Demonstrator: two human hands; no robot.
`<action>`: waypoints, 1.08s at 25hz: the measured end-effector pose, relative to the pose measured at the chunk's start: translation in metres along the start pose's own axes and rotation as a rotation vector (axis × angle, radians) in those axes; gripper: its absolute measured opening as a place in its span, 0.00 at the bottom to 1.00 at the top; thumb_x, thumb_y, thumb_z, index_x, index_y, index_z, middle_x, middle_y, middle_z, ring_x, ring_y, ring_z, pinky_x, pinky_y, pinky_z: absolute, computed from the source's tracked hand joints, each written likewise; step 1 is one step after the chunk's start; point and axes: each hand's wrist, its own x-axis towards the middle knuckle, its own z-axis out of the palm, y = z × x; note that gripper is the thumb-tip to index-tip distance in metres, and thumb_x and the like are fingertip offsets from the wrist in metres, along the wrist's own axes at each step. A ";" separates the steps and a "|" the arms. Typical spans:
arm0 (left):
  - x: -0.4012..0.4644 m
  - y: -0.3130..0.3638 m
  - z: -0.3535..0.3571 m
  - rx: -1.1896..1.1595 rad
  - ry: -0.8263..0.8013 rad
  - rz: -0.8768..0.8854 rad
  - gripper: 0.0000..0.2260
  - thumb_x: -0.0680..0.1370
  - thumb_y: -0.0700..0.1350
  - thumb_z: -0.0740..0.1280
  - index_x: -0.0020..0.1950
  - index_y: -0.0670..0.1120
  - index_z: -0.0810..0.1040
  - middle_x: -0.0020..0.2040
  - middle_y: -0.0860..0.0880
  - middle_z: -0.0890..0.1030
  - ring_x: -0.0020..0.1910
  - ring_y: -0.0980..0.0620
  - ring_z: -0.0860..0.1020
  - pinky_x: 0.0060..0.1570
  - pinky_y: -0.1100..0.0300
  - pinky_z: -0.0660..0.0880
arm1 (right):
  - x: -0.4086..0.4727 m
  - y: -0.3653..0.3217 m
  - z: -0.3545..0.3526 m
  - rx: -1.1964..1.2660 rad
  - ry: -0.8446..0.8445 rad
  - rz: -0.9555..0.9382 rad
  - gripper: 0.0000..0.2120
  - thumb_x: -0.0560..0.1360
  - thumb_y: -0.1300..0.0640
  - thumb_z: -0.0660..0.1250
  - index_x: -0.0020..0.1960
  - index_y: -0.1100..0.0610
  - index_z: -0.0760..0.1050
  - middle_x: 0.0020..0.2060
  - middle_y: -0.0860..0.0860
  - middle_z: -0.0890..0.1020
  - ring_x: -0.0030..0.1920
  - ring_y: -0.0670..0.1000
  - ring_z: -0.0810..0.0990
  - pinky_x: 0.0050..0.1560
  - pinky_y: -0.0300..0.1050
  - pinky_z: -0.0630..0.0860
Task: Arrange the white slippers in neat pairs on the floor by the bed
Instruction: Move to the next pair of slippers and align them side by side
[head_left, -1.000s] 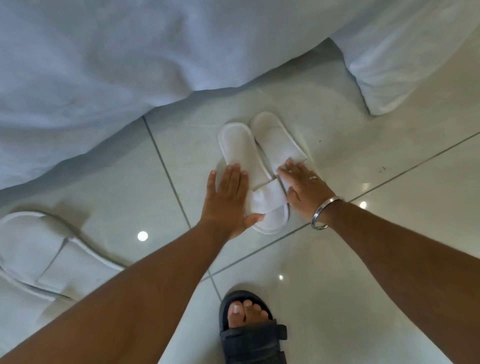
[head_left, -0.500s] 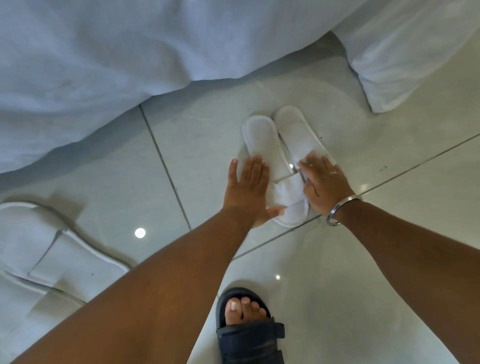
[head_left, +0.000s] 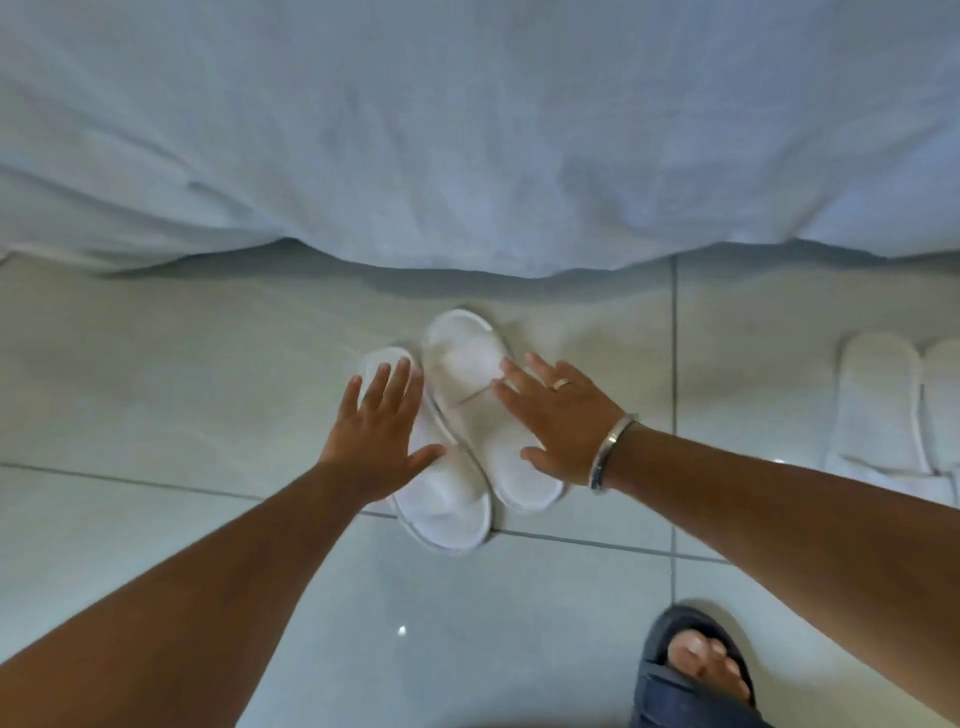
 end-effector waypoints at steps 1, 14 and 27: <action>-0.004 -0.013 0.010 -0.033 -0.038 0.001 0.44 0.75 0.72 0.45 0.81 0.45 0.38 0.81 0.44 0.38 0.80 0.44 0.40 0.77 0.43 0.41 | 0.015 -0.009 0.002 -0.041 -0.030 -0.039 0.41 0.73 0.43 0.64 0.77 0.53 0.45 0.79 0.54 0.47 0.77 0.59 0.46 0.74 0.58 0.48; 0.039 -0.093 0.029 0.073 0.029 0.305 0.47 0.70 0.75 0.37 0.81 0.47 0.40 0.81 0.44 0.39 0.80 0.43 0.43 0.77 0.41 0.47 | 0.064 -0.019 0.034 -0.178 -0.151 0.036 0.42 0.75 0.38 0.59 0.77 0.52 0.38 0.78 0.55 0.40 0.77 0.58 0.45 0.75 0.54 0.49; 0.042 -0.100 0.014 0.104 -0.049 0.345 0.45 0.70 0.74 0.36 0.79 0.49 0.32 0.81 0.45 0.34 0.80 0.45 0.37 0.77 0.42 0.39 | 0.106 -0.014 -0.017 -0.152 -0.004 0.288 0.32 0.69 0.36 0.64 0.67 0.53 0.66 0.66 0.61 0.70 0.62 0.64 0.71 0.60 0.58 0.68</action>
